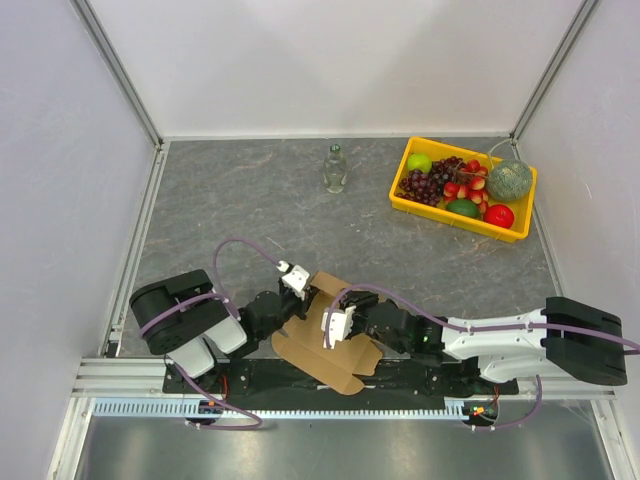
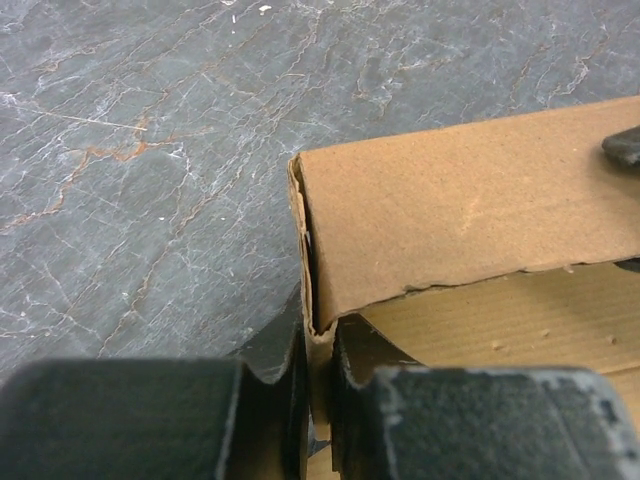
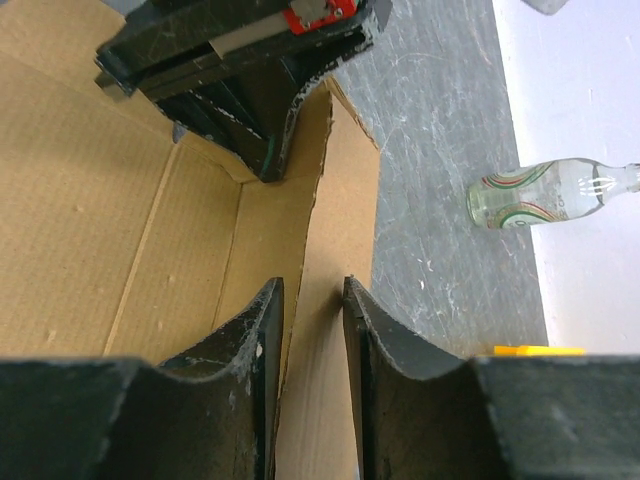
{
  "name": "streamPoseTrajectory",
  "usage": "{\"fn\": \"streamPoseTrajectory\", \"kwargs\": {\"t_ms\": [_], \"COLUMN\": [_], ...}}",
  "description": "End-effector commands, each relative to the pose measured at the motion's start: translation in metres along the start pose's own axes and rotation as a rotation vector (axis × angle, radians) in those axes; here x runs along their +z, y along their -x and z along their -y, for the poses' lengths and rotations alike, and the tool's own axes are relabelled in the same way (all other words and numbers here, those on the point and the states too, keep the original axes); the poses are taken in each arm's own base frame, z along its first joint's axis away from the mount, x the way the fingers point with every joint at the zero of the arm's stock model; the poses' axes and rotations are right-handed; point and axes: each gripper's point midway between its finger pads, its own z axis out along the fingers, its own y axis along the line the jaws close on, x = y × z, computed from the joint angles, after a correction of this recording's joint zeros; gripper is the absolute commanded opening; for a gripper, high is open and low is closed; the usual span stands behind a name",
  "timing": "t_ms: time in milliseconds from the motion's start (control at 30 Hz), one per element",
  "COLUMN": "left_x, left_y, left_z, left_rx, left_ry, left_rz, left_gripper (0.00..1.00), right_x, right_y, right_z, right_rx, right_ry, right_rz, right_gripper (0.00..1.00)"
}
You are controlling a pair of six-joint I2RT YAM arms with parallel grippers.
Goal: Fold the paper box
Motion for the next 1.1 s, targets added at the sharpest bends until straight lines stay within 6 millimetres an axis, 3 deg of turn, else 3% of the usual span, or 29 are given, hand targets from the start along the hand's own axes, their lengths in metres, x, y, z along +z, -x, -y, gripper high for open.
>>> {"fn": "streamPoseTrajectory", "kwargs": {"t_ms": [0, 100, 400, 500, 567, 600, 633, 700, 1000, 1033, 1067], "left_x": [0.007, 0.008, 0.010, 0.010, 0.009, 0.009, 0.009, 0.010, 0.009, 0.008, 0.007], "left_y": [0.053, 0.055, 0.053, 0.051, 0.050, 0.048, 0.048, 0.047, 0.049, 0.049, 0.049], "left_z": [0.011, 0.011, 0.013, 0.015, 0.018, 0.019, 0.020, 0.020, 0.019, 0.018, 0.018], "left_rx": [0.006, 0.014, 0.035, 0.038, 0.039, 0.043, 0.043, 0.043, 0.055, 0.051, 0.046], "left_ry": [-0.013, -0.008, 0.016, 0.015, 0.013, 0.013, 0.012, 0.020, 0.056, 0.058, 0.059], "left_rz": [0.206, 0.211, 0.208, 0.203, 0.200, 0.195, 0.195, 0.194, 0.205, 0.207, 0.207], "left_gripper": [0.07, 0.02, 0.02, 0.18, 0.20, 0.18, 0.10, 0.02, 0.02, 0.04, 0.13], "right_x": [-0.002, -0.002, -0.002, -0.002, -0.002, -0.002, -0.002, -0.003, -0.014, -0.016, -0.019], "right_y": [0.010, 0.010, 0.010, 0.010, 0.010, 0.010, 0.010, 0.012, 0.038, 0.042, 0.048], "right_z": [-0.004, -0.007, -0.013, -0.016, -0.017, -0.017, -0.016, -0.014, 0.014, 0.018, 0.024], "right_rx": [0.058, 0.072, 0.103, 0.109, 0.113, 0.116, 0.119, 0.125, 0.199, 0.218, 0.238], "right_ry": [0.017, 0.026, 0.041, 0.057, 0.059, 0.058, 0.057, 0.050, -0.009, -0.015, -0.026], "right_rz": [0.053, 0.058, 0.071, 0.070, 0.071, 0.070, 0.073, 0.078, 0.149, 0.158, 0.175], "right_gripper": [0.37, 0.38, 0.40, 0.40, 0.40, 0.40, 0.41, 0.41, 0.47, 0.48, 0.50]}}
